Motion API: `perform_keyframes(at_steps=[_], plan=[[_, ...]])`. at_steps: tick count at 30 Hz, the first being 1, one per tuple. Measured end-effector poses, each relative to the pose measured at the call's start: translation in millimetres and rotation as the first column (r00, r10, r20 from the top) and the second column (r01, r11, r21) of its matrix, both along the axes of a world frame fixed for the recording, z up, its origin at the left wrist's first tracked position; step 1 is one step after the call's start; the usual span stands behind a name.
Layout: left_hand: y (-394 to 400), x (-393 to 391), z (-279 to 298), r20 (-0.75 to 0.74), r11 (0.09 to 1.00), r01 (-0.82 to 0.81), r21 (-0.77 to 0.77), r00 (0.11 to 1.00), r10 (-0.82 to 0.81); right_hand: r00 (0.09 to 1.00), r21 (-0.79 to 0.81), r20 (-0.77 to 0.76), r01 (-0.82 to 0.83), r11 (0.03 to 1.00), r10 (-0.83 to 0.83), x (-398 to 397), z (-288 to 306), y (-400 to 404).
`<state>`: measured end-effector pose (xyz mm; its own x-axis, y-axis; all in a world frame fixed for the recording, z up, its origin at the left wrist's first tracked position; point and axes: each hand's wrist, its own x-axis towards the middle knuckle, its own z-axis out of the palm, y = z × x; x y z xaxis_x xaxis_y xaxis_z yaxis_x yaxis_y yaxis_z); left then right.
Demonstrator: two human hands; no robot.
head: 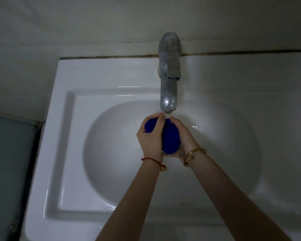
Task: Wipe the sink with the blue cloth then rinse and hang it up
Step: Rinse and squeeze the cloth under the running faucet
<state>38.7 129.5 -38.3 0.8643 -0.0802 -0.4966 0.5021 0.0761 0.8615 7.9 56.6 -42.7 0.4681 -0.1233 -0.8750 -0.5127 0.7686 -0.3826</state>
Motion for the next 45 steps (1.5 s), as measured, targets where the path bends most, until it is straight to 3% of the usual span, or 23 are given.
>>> perform_keyframes(at_steps=[4, 9, 17, 24, 28, 30, 32, 34, 36, 42, 45], plan=[[-6.7, -12.0, 2.4, 0.211, 0.993, -0.012, 0.119, 0.977, -0.013, 0.995, -0.254, -0.095, -0.061, 0.965, 0.038, 5.6, -3.5, 8.0], [-13.8, -10.6, 4.3, 0.299, 0.974, -0.154, 0.167, 0.949, 0.099, 0.997, -0.57, -0.068, -0.006, 0.821, -0.04, 11.0, -4.3, 18.7], [-17.9, 6.1, 0.2, 0.259, 0.963, -0.214, 0.161, 0.951, 0.168, 0.992, -0.696, 0.124, 0.104, 0.711, -0.023, 16.7, -7.2, 18.8], [-18.5, 8.0, -4.3, 0.172, 0.962, -0.218, 0.167, 0.967, 0.189, 0.979, -0.74, 0.204, 0.149, 0.656, 0.009, 9.2, -16.8, 19.9], [-19.2, 7.4, -7.1, 0.157, 0.96, -0.197, 0.198, 0.973, 0.168, 0.986, -0.79, 0.159, 0.101, 0.605, 0.043, 6.9, -19.8, 17.7], [-17.9, 5.6, -5.4, 0.151, 0.965, -0.165, 0.205, 0.979, 0.135, 0.993, -0.787, 0.079, 0.007, 0.618, 0.088, 6.5, -16.2, 14.6], [-14.2, 5.2, -2.6, 0.058, 0.975, -0.149, 0.167, 0.988, 0.141, 0.991, -0.698, -0.035, -0.114, 0.707, 0.125, 9.1, -10.9, 7.4], [-10.5, 6.7, -1.2, -0.009, 0.983, -0.138, 0.119, 0.99, 0.14, 0.994, -0.46, -0.072, -0.111, 0.881, 0.087, 14.5, -8.9, -3.6], [-8.9, 5.7, 1.0, 0.039, 0.989, -0.096, 0.116, 0.995, 0.092, 0.998, -0.259, -0.063, -0.043, 0.965, 0.027, 15.7, -7.6, -11.6], [-8.5, 4.9, 4.6, 0.32, 0.99, -0.027, 0.137, 0.947, -0.019, 0.999, -0.096, 0.018, 0.042, 0.995, -0.041, 12.6, -3.7, -6.3], [-10.2, 2.6, 5.3, 0.382, 0.988, 0.01, 0.155, 0.922, -0.069, 1.0, -0.229, -0.019, 0.015, 0.973, -0.02, 17.2, -0.5, -0.5]])
